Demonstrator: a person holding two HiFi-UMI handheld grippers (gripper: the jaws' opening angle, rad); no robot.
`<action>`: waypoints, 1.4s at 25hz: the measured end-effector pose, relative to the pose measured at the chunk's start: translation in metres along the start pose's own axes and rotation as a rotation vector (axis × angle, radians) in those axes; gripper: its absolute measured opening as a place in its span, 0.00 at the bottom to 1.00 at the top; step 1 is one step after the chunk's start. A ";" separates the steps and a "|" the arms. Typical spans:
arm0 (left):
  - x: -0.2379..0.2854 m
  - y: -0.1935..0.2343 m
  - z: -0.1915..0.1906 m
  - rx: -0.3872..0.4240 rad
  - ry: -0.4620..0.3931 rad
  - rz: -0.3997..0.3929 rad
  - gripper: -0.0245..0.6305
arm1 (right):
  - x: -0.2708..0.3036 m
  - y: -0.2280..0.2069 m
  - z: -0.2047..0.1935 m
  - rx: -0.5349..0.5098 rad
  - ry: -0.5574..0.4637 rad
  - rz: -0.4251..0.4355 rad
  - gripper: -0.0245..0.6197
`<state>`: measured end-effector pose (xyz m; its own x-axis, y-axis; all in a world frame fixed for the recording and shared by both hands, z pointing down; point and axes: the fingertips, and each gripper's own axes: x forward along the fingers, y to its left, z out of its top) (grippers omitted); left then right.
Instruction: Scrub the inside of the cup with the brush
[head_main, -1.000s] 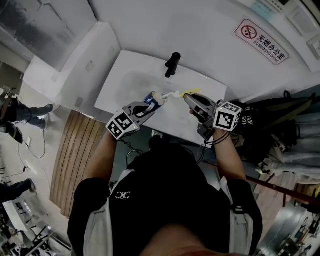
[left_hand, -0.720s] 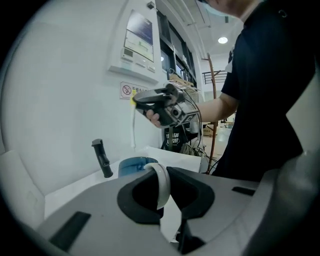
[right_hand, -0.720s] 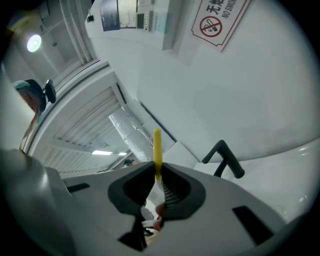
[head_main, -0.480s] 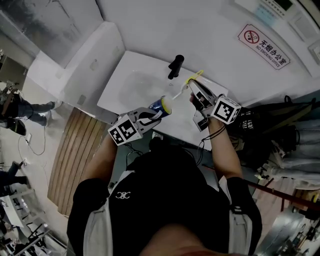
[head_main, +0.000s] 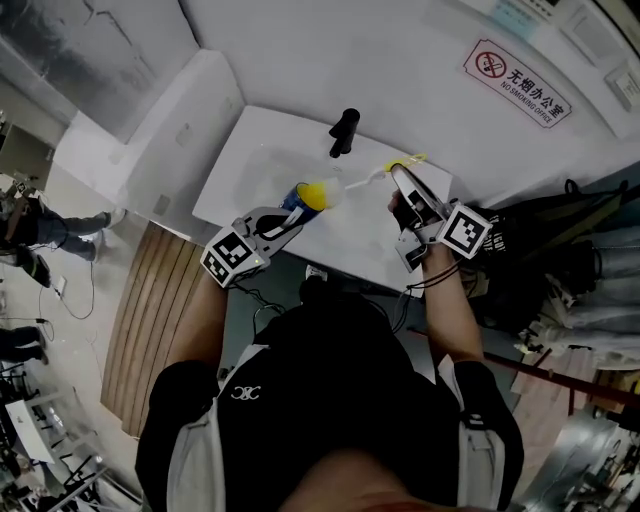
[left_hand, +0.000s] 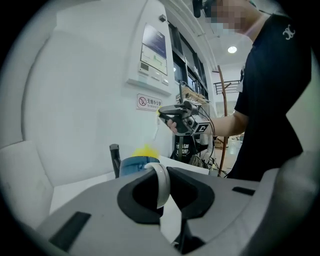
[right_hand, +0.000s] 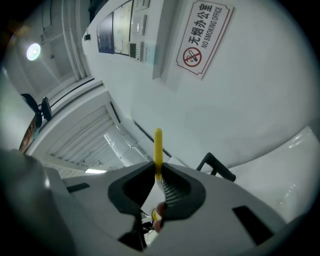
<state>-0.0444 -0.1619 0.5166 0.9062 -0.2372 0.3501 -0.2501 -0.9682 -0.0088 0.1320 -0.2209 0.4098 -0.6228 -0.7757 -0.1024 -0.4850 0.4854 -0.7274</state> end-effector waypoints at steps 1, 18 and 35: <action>0.000 0.002 -0.001 -0.006 -0.001 0.011 0.11 | -0.004 0.003 0.004 -0.011 -0.015 -0.003 0.11; -0.010 0.038 0.000 -0.092 -0.056 0.264 0.11 | -0.056 -0.041 -0.007 -0.418 -0.055 -0.467 0.11; -0.015 0.044 -0.006 -0.113 -0.070 0.295 0.11 | -0.047 -0.062 -0.060 -0.425 0.062 -0.518 0.12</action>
<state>-0.0707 -0.2005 0.5163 0.8093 -0.5147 0.2830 -0.5379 -0.8430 0.0049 0.1545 -0.1908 0.5005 -0.2719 -0.9329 0.2362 -0.9224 0.1828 -0.3401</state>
